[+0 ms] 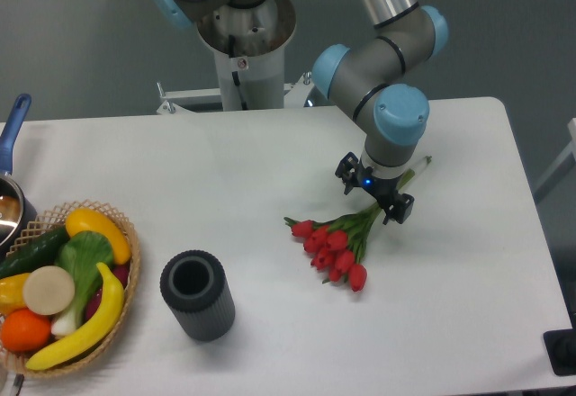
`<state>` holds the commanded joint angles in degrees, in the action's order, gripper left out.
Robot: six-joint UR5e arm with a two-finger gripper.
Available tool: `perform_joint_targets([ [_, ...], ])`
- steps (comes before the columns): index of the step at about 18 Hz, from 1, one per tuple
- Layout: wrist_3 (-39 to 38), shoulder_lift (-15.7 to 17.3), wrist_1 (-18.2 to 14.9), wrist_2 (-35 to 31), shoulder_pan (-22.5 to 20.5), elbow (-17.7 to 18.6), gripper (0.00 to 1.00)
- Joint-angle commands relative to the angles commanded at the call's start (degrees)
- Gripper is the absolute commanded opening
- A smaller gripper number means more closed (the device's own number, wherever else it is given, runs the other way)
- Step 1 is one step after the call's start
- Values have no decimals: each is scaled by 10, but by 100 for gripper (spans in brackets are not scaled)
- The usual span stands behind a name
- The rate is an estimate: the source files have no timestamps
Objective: Pick up the flowers from the table
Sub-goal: 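Lower the gripper around the tulip stems just below the blooms, then close the gripper on the tulip stems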
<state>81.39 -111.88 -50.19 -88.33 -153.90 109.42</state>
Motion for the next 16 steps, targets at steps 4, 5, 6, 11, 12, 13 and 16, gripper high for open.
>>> perform_joint_targets([
  [4, 3, -11, 0, -1, 0, -5, 100],
  [5, 3, -11, 0, -1, 0, -6, 97],
  [6, 3, -13, 0, -2, -1, -9, 89],
  [11, 0, -12, -1, -1, -3, -17, 50],
  [12, 0, -13, -1, -1, -3, -18, 43],
  [13, -1, -13, -2, -1, -3, -18, 33],
  [16, -1, -12, -2, -1, -3, -19, 20],
])
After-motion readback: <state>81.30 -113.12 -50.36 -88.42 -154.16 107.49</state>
